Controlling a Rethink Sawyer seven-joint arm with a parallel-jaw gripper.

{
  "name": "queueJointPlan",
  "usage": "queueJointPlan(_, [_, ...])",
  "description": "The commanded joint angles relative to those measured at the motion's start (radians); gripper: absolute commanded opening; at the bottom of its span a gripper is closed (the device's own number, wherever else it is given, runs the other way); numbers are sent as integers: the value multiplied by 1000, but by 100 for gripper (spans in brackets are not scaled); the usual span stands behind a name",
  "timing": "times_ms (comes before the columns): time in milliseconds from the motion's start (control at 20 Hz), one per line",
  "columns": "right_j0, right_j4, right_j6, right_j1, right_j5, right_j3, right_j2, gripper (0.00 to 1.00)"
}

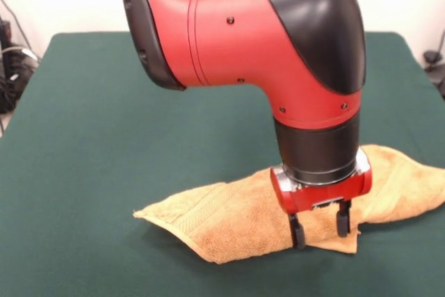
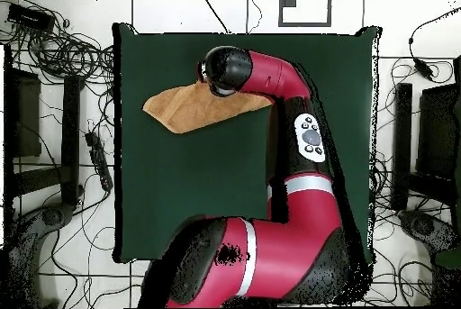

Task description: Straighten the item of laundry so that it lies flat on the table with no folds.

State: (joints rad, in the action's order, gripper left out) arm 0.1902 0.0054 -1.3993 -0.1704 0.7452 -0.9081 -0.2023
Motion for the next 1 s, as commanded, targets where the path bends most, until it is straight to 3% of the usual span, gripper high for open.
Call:
queueJointPlan(50, [-6, 5, 2, -7, -9, -113, -128, 100])
queueJointPlan(500, [-30, -28, -3, 75, -7, -23, -99, 100])
queueJointPlan(1000, [-43, -33, -27, 92, -7, -22, -85, 100])
